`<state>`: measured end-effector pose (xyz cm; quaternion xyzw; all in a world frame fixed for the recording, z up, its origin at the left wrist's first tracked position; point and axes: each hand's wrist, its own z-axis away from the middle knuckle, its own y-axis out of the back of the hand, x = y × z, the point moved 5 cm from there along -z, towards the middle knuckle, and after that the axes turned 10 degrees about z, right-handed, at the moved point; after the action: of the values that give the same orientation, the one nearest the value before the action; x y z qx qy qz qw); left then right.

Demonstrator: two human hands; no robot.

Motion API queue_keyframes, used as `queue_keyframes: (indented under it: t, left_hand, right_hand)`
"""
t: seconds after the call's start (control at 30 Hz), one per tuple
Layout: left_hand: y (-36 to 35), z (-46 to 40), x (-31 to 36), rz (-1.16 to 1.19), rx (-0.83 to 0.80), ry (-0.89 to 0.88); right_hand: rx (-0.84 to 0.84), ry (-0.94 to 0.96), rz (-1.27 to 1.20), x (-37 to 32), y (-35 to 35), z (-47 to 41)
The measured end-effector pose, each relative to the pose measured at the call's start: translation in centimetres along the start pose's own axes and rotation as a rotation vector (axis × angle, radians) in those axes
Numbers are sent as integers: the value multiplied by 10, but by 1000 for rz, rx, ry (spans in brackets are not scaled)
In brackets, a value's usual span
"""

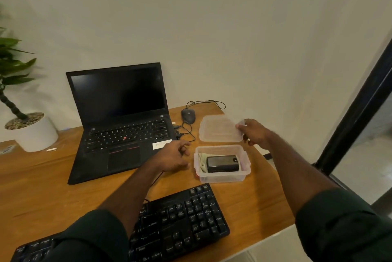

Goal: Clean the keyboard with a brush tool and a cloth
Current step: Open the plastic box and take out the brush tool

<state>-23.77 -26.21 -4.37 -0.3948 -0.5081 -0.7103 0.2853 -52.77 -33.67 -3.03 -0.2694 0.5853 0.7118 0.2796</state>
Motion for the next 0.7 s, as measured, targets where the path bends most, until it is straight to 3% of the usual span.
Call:
queue_keyframes:
  t: [0.1, 0.33, 0.43, 0.5, 0.6, 0.7]
  left_hand:
    - [-1, -8, 4, -35, 23, -28]
    - [-6, -18, 14, -79, 43, -89]
    - [-2, -19, 15, -111, 78, -100]
    - [1, -18, 15, -115, 106, -106]
    - [2, -13, 15, -122, 130, -118]
    - [1, -7, 17, -128, 141, -123]
  right_hand:
    - [-39, -33, 5, 5, -10, -6]
    - [152, -103, 235, 9, -12, -5]
    - [302, 58, 347, -2, 0, 8]
    - [342, 247, 279, -16, 3, 26]
    - [172, 450, 290, -37, -9, 53]
    - [-83, 444, 532, -42, -32, 64]
